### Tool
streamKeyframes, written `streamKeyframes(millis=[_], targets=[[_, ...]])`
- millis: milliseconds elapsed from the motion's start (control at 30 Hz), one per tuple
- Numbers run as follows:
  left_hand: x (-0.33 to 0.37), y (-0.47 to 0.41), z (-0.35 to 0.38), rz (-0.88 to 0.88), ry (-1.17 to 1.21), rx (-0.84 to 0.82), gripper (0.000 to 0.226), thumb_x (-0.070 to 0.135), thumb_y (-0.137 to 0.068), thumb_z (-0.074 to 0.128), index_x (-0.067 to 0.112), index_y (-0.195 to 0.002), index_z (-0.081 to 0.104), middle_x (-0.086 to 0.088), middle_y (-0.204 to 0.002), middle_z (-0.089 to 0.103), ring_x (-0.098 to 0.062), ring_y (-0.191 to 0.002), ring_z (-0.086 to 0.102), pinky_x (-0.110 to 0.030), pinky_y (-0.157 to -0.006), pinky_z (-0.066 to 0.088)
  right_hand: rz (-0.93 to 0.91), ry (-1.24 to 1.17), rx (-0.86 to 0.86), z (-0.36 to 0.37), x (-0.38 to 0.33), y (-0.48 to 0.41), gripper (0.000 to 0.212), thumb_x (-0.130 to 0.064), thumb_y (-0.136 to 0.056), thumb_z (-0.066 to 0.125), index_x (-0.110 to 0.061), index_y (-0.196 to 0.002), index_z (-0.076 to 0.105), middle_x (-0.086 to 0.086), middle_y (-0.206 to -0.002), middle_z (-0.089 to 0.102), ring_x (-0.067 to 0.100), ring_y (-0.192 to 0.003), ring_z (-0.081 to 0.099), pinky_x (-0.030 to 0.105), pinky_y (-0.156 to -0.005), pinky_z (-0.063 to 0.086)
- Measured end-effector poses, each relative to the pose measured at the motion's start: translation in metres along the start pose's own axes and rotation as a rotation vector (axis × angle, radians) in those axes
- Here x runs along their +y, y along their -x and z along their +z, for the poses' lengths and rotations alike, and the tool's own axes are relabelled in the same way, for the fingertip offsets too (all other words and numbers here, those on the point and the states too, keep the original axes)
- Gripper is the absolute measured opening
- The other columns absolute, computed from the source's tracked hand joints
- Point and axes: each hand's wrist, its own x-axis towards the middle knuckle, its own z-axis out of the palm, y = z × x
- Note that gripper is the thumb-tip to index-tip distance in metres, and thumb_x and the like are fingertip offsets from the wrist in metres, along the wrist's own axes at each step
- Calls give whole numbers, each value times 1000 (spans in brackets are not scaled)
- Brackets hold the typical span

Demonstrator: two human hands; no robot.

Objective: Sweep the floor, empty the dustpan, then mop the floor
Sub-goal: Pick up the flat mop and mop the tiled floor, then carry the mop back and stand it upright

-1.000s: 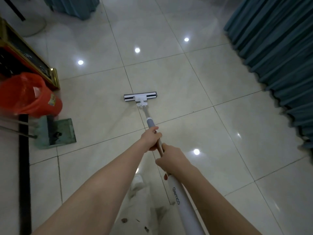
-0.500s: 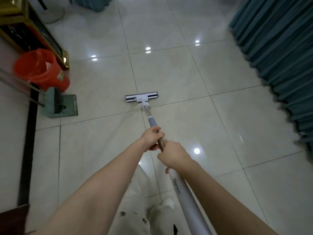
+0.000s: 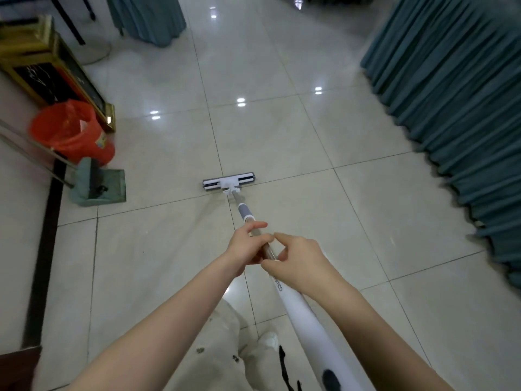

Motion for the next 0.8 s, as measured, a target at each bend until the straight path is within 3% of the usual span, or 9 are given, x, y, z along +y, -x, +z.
streamKeyframes(millis=[133, 267, 400, 533, 567, 667, 800], targets=[[23, 18, 10, 117, 13, -48, 37, 9, -83, 64, 24, -116, 58, -13, -82, 60, -17, -63, 60, -20, -50, 49, -147, -89, 77, -31, 0, 25, 45, -49, -88, 59, -41, -132, 53, -10, -115, 62, 5, -85, 53, 15, -71, 40], [47, 29, 9, 262, 21, -59, 24, 13, -90, 59, 20, -112, 63, -14, -90, 68, -20, -79, 67, -22, -56, 52, -293, -188, 136, -58, -8, 36, 32, -46, -93, 54, -52, -124, 56, -17, -110, 64, 4, -78, 61, 17, -78, 48], [77, 35, 5, 372, 26, -72, 22, 29, -98, 50, 21, -110, 66, -3, -110, 67, -12, -88, 68, -22, -63, 53, -438, -358, 177, -83, -23, 41, 26, -40, -97, 53, -43, -121, 62, -24, -114, 66, -6, -101, 62, 18, -91, 48], [112, 41, 0, 438, 47, -31, 21, 37, -93, 50, 37, -95, 71, 0, -114, 68, -23, -107, 65, -40, -90, 54, -647, -386, 263, -102, -45, 43, 36, -52, -92, 36, -44, -114, 64, -25, -123, 62, -5, -118, 53, 20, -99, 43], [121, 40, -3, 435, 79, -23, 23, 42, -90, 50, 38, -98, 71, -1, -117, 66, -25, -107, 65, -42, -95, 52, -696, -396, 272, -105, -51, 42, 39, -52, -93, 33, -44, -117, 62, -24, -124, 61, -2, -120, 53, 22, -99, 43], [143, 36, -15, 492, 102, -38, 44, 49, -97, 42, 27, -134, 51, 0, -134, 54, -23, -109, 66, -43, -98, 51, -830, -397, 282, -115, -73, 35, 36, -45, -100, 33, -40, -127, 56, -19, -126, 59, 4, -123, 52, 25, -100, 44], [175, 30, -29, 618, 72, -34, 70, 70, -87, 37, 27, -143, 41, -3, -142, 50, -10, -107, 66, -51, -102, 45, -934, -350, 369, -127, -110, 9, 42, -37, -96, 51, -29, -137, 50, -15, -125, 58, 10, -120, 54, 34, -98, 48]])
